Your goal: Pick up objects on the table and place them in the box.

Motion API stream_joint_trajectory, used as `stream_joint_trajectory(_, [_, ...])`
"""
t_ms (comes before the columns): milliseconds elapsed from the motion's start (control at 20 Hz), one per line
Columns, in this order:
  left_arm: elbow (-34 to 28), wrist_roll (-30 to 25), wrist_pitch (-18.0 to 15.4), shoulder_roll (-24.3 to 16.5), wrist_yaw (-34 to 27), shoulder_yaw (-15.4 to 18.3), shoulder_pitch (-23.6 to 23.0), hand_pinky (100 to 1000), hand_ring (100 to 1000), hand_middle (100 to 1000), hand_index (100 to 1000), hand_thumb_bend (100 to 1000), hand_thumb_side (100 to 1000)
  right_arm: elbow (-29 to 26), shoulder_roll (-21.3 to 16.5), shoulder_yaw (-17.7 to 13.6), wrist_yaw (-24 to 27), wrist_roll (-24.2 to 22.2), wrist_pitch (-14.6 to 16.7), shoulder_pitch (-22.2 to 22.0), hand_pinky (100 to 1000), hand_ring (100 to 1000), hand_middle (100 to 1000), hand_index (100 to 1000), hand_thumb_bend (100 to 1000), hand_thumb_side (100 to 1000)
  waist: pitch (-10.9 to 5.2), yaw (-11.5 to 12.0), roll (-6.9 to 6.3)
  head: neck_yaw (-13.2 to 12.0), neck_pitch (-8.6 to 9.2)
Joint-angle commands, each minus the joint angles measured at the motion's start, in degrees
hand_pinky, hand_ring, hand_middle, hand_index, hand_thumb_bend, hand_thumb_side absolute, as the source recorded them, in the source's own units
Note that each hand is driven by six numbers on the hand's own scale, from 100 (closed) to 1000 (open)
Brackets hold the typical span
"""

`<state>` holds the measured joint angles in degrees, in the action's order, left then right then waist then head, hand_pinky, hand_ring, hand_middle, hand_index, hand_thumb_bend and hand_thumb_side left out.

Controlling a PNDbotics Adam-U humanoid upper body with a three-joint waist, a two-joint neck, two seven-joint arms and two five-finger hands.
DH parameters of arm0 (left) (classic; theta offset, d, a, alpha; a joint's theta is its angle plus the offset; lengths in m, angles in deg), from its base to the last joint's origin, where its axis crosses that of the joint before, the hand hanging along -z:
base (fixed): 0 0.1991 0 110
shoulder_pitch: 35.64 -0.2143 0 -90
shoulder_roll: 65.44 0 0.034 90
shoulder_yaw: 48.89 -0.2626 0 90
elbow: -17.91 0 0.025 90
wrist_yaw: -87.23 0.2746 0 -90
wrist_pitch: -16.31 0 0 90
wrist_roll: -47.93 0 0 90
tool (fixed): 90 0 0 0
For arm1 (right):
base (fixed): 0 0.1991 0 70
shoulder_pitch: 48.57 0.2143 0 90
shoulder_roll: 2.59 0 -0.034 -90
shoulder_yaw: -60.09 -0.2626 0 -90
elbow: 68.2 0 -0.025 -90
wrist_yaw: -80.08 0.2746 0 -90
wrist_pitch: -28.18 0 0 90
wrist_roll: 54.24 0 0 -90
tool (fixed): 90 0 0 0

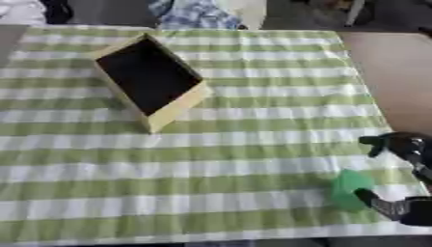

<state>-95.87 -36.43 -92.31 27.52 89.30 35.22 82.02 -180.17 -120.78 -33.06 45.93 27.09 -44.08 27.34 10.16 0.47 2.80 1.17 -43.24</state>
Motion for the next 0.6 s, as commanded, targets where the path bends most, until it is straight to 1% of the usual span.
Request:
stream_joint_trajectory(50, [-0.82,-0.02,-0.03,-0.4,-0.1,-0.08,0.69,536,617,577,726,100,567,-0.76,-1.12,-0.8,0.38,0.11,-0.34,0.13,900,864,656,944,360,710,-0.57,0.09,-0.02,0.1,-0.16])
stream_joint_trajectory(350, [-0.82,-0.1,-0.02,-0.41,-0.14,-0.08,0.66,536,617,577,726,100,567,-0.52,-1.02,-0.65,0.29,-0.62,-0.55,0.1,902,870,707,940,369,723,-0.45,0.13,0.01,0.18,-0.22])
stream_joint_trajectory(400, [-0.82,-0.11,-0.02,-0.42,-0.14,-0.08,0.66,536,617,577,726,100,567,-0.37,-0.98,-0.57,0.31,-0.89,-0.65,0.08,902,875,735,936,374,745,-0.42,0.15,0.0,0.22,-0.21])
stream_joint_trajectory(500, [-0.82,-0.12,-0.02,-0.41,-0.15,-0.08,0.69,535,617,576,726,100,565,0.13,-0.89,-0.23,0.49,-1.83,-1.0,0.06,904,882,747,934,392,766,-0.37,0.22,-0.01,0.33,-0.18])
stream_joint_trajectory(550, [-0.82,-0.14,-0.02,-0.4,-0.15,-0.09,0.72,535,617,577,726,100,567,0.4,-0.85,-0.03,0.72,-2.39,-1.21,0.09,904,882,749,934,384,786,-0.34,0.26,-0.01,0.38,-0.14])
stream_joint_trajectory(600, [-0.82,-0.15,-0.02,-0.39,-0.15,-0.1,0.75,535,617,576,726,100,567,0.59,-0.84,0.09,0.97,-2.82,-1.39,0.14,904,881,750,934,386,775,-0.32,0.29,-0.02,0.41,-0.11])
